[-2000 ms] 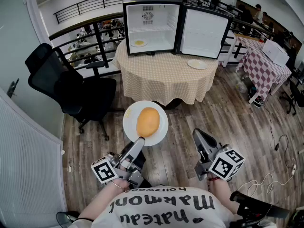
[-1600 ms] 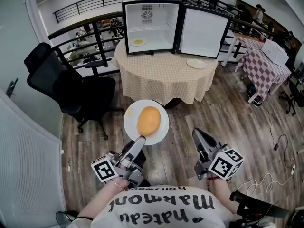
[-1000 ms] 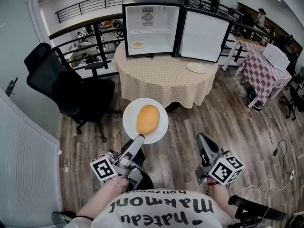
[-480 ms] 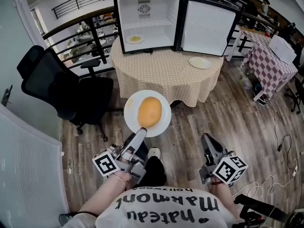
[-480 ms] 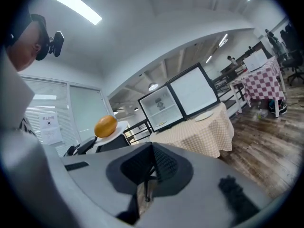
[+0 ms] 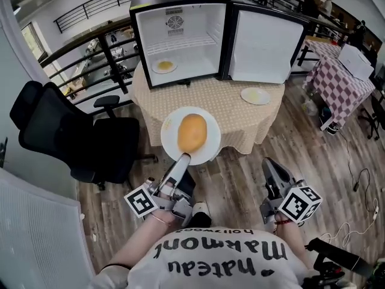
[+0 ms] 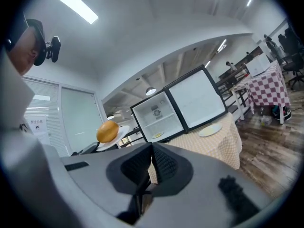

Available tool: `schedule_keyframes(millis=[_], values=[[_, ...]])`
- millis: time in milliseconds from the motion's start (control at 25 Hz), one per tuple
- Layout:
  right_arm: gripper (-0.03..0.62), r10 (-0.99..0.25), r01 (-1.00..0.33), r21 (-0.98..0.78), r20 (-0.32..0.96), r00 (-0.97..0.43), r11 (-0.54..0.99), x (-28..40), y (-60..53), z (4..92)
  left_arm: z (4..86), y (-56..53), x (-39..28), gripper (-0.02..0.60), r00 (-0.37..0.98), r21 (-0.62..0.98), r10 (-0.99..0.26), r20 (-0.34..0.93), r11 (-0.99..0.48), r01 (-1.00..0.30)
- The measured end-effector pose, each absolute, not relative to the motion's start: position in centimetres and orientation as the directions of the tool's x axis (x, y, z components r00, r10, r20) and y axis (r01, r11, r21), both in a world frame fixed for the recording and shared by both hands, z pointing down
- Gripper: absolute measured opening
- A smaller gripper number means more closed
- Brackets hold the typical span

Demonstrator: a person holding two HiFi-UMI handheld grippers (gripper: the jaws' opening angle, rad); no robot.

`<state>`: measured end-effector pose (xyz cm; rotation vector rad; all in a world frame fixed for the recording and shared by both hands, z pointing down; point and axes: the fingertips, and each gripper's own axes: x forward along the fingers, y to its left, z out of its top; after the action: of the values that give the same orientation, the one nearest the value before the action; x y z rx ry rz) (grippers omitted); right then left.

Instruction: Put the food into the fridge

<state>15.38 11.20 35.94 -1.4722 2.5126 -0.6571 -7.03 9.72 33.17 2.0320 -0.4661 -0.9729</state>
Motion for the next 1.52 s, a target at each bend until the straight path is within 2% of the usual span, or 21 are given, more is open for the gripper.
schedule_keyframes(millis=[200, 520, 960, 1520], values=[[0.015, -0.831, -0.781, -0.391, 0.065, -0.552, 0.488, 11.9, 4.0, 33.3, 32.8, 3.1, -8.5, 0.083, 0.658, 0.804, -0.602, -0.452, -0.595, 0.008], [0.015, -0.823, -0.776, -0.379, 0.063, -0.564, 0.504, 8.7, -4.4, 33.1, 32.6, -5.1, -10.7, 0.081, 0.682, 0.786, -0.583, -0.441, -0.618, -0.021], [0.015, -0.819, -0.794, -0.441, 0.194, -0.540, 0.419, 9.2, -8.0, 37.9, 36.4, -10.0, -10.2, 0.084, 0.669, 0.848, -0.627, -0.399, -0.530, 0.008], [0.015, -0.779, -0.751, -0.439, 0.163, -0.606, 0.493, 9.0, -19.9, 38.6, 38.8, -19.6, -9.4, 0.084, 0.641, 0.879, -0.677, -0.361, -0.476, -0.008]])
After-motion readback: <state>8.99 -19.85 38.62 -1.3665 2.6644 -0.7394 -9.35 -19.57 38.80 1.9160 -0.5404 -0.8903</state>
